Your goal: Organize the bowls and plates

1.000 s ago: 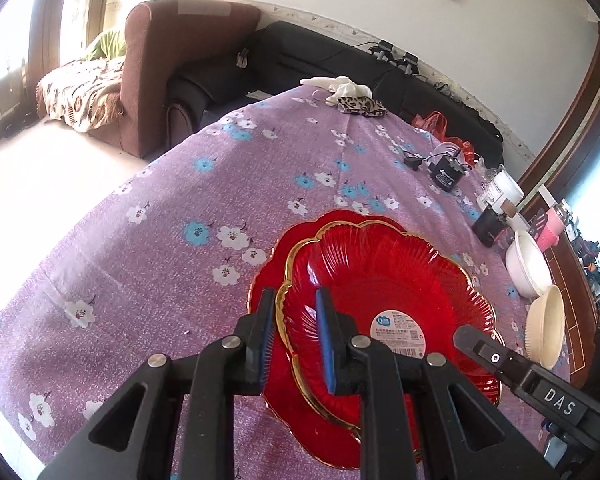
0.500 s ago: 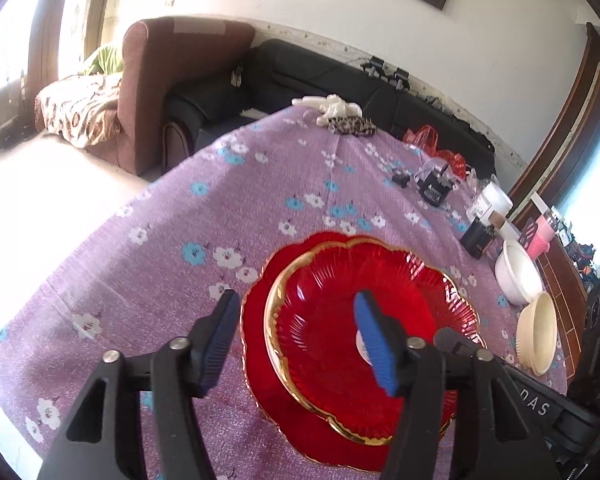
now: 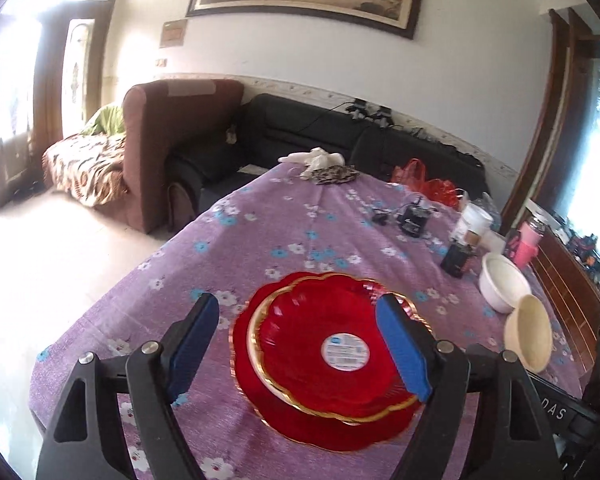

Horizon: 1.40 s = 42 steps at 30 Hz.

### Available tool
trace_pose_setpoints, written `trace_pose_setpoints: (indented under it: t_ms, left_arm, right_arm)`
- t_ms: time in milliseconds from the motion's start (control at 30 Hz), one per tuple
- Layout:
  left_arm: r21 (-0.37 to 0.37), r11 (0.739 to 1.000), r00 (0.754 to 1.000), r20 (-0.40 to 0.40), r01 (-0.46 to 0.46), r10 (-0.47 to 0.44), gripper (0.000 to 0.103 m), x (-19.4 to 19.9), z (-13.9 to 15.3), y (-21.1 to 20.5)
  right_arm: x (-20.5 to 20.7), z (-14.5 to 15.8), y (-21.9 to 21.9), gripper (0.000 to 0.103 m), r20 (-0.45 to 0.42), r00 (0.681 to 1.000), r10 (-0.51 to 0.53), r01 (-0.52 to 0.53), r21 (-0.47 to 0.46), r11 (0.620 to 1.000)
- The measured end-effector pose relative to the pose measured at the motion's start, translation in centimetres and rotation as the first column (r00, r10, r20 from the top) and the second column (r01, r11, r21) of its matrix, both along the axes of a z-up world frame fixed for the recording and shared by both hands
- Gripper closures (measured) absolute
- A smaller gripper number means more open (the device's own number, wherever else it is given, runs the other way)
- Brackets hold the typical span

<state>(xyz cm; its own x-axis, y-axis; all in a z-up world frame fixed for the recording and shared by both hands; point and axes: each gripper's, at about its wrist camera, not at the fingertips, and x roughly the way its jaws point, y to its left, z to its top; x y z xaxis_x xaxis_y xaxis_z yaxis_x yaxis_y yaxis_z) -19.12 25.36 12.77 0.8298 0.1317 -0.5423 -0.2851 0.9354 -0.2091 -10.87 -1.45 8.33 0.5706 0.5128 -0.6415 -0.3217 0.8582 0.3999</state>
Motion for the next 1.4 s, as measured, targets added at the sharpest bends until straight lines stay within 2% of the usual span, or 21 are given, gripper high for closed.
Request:
trace_pose_setpoints:
  t_ms: [200, 400, 500, 633, 800, 900, 1000, 1033, 1067, 1100, 1133, 1167, 1233, 1400]
  left_arm:
    - [0.025, 0.995, 0.995, 0.018, 0.101, -0.101, 0.016, -0.2, 0.6, -3.7]
    - [0.028, 0.977, 0.977, -0.011, 0.213, -0.213, 0.016, 0.4, 0.0, -7.7]
    - [0.015, 0.967, 0.967, -0.035, 0.253, -0.253, 0.016, 0.8, -0.7, -9.3]
    - [0.025, 0.957, 0.956, -0.066, 0.29, -0.288, 0.016, 1.3, -1.4, -11.1]
    - [0.013, 0.943, 0.94, -0.089, 0.332, -0.33, 0.016, 2.0, -1.9, -12.4]
    - [-0.023, 0.935, 0.928, -0.114, 0.355, -0.355, 0.016, 2.7, -2.4, -13.0]
    - [-0.039, 0.93, 0.921, -0.131, 0.366, -0.368, 0.016, 3.2, -2.9, -13.6]
    - [-0.04, 0.928, 0.918, -0.135, 0.37, -0.372, 0.016, 3.4, -3.0, -13.7]
    - [-0.043, 0.926, 0.915, -0.141, 0.376, -0.378, 0.016, 3.6, -3.1, -13.8]
    - [-0.046, 0.924, 0.912, -0.148, 0.38, -0.383, 0.016, 3.7, -3.3, -14.1]
    - [-0.047, 0.923, 0.91, -0.15, 0.383, -0.386, 0.016, 3.9, -3.3, -14.2]
    - [-0.047, 0.922, 0.909, -0.153, 0.385, -0.388, 0.016, 4.0, -3.4, -14.3]
    - [-0.049, 0.921, 0.907, -0.16, 0.387, -0.39, 0.016, 4.5, -3.5, -14.7]
    - [-0.077, 0.91, 0.89, -0.186, 0.408, -0.415, 0.016, 5.3, -4.1, -15.6]
  right_arm:
    - [-0.5, 0.1, -8.9, 0.042, 0.011, 0.989, -0.15, 0.15, -0.033, 0.988]
    - [1.0, 0.1, -19.6, 0.042, -0.009, 0.93, -0.367, 0.366, -0.068, 0.928]
    - [2.4, -0.2, -22.9, 0.042, -0.022, 0.9, -0.436, 0.433, -0.085, 0.897]
    - [4.5, -1.0, -24.9, 0.042, -0.054, 0.881, -0.47, 0.465, -0.087, 0.881]
    - [7.6, -2.6, -25.3, 0.042, -0.09, 0.872, -0.481, 0.472, -0.102, 0.876]
    - [9.9, -3.9, -25.6, 0.042, -0.113, 0.861, -0.496, 0.483, -0.122, 0.867]
    - [11.7, -5.5, -26.1, 0.042, -0.183, 0.854, -0.487, 0.472, -0.122, 0.873]
    - [11.9, -5.8, -26.2, 0.046, -0.2, 0.857, -0.476, 0.462, -0.113, 0.88]
    - [12.1, -6.1, -26.2, 0.053, -0.22, 0.863, -0.454, 0.444, -0.097, 0.891]
    - [12.0, -6.2, -26.1, 0.075, -0.234, 0.866, -0.442, 0.435, -0.085, 0.896]
    - [11.8, -6.3, -26.0, 0.081, -0.258, 0.871, -0.418, 0.418, -0.06, 0.907]
    - [11.5, -6.3, -25.7, 0.081, -0.271, 0.88, -0.39, 0.397, -0.031, 0.917]
    - [10.7, -6.0, -25.0, 0.09, -0.273, 0.897, -0.347, 0.357, -0.012, 0.934]
    - [8.1, -5.4, -23.3, 0.09, -0.298, 0.928, -0.222, 0.25, 0.06, 0.966]
